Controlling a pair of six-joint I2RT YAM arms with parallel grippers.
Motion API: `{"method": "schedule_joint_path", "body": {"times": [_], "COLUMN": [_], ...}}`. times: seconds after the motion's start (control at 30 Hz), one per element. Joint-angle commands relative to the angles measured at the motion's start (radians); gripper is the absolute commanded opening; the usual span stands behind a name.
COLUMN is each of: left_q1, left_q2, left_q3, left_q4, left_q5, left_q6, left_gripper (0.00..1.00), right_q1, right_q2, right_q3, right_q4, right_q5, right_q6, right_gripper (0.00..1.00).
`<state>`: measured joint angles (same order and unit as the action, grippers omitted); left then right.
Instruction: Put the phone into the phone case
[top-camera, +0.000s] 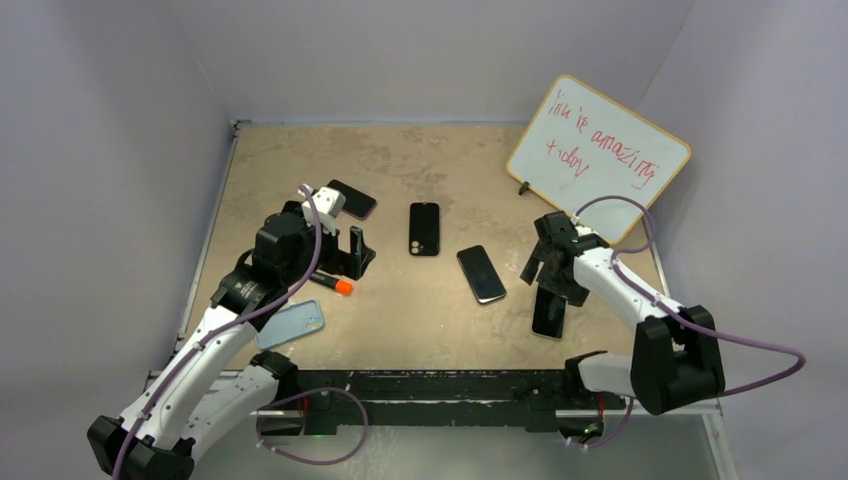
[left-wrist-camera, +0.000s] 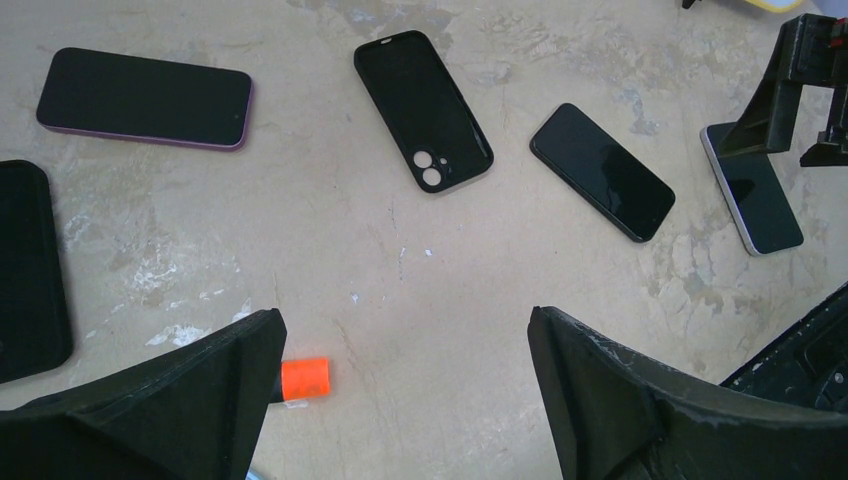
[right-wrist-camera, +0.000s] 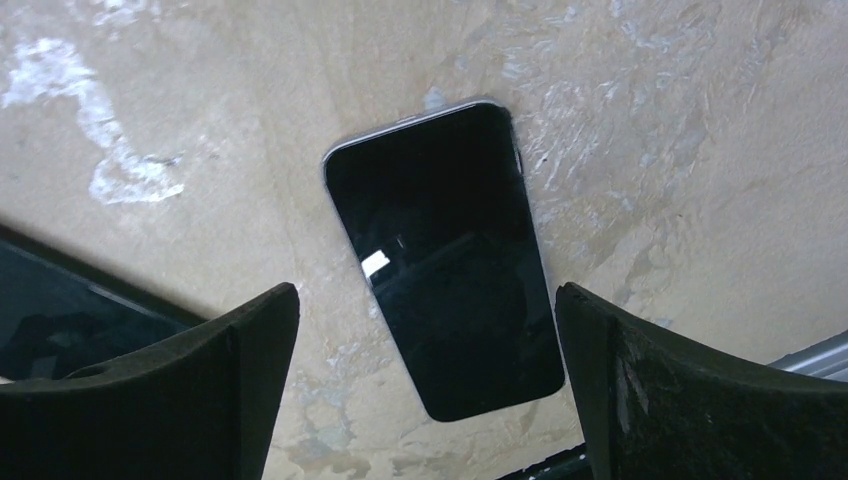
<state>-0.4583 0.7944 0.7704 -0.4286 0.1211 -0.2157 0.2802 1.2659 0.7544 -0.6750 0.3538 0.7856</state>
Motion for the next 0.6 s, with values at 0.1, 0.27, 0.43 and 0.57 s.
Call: {"method": "schedule_joint_path", "body": {"times": [0.1, 0.27, 0.43, 0.57], "left_q1": [0.006, 0.006, 0.006, 0.006], "left_q2": [-0.013, -0.011, -0.013, -0.013], "left_q3": [0.004, 0.006, 0.005, 0.003], "left_q4": [0.022, 0.022, 0.019, 0.015], "left_q5": [-0.011, -0.011, -0.011, -0.011], "left_q6": [0.022, 0.024, 0.024, 0.022], "left_gripper": [0.98, 0.98, 0.98, 0.98], "right_q1": [-0.104, -0.13, -0.138, -0.142], "right_q2": [0.061, 0.074, 0.09, 0.131], "right_q3": [-0.015, -0.021, -0.029, -0.029], "right_q4": [0.015, 0.048, 0.087, 0.095], "right_q5": [-0.033, -0.1, -0.102, -0.136], "right_q6": [-0.028, -0.07, -0.096, -0.111], "right_gripper": [0.99, 0.99, 0.99, 0.99]}}
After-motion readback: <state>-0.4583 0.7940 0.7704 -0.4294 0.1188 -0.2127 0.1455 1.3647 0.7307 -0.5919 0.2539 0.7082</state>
